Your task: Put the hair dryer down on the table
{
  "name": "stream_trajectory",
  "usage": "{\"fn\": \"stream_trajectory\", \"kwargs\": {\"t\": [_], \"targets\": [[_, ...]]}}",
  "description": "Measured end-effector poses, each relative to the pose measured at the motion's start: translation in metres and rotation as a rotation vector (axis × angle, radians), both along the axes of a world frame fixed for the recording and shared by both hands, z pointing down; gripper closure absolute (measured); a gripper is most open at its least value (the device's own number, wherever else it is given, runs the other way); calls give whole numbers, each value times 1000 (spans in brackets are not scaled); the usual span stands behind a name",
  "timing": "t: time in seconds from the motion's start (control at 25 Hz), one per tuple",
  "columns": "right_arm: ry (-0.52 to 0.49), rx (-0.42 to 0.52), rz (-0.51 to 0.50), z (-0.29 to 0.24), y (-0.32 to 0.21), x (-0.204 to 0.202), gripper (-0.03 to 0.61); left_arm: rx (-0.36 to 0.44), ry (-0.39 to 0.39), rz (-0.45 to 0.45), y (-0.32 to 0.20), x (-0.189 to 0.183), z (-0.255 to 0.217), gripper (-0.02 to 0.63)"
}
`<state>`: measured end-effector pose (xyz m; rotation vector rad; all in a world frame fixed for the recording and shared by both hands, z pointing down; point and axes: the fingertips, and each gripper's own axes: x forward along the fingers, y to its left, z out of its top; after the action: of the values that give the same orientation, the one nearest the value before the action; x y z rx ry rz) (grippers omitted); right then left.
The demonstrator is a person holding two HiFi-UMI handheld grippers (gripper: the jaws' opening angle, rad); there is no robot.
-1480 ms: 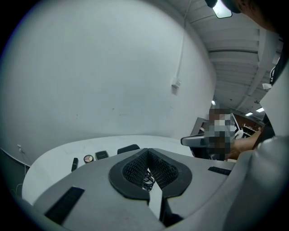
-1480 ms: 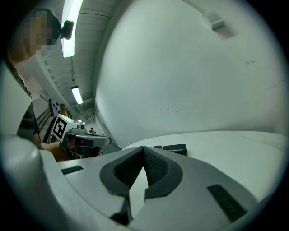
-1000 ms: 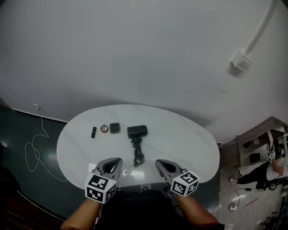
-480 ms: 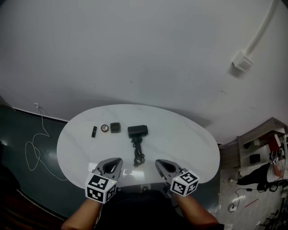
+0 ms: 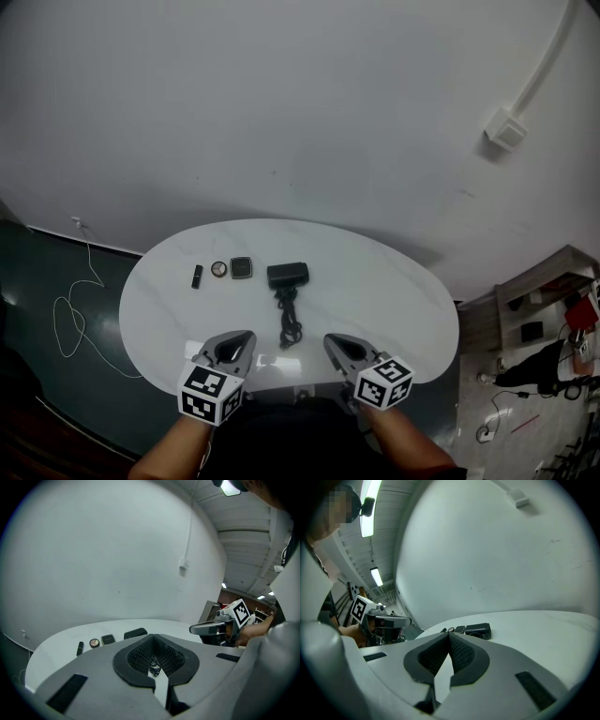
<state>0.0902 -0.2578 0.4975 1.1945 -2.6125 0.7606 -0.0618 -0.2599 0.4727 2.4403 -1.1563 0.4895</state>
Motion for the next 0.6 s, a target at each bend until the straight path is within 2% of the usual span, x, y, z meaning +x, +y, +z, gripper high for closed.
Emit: {"fn": "stream_trajectory", "kwargs": {"t": [0.6], "targets": [[4,-5,-1,2,1,-2,571,-28,21,2,0,1,3,603]]}}
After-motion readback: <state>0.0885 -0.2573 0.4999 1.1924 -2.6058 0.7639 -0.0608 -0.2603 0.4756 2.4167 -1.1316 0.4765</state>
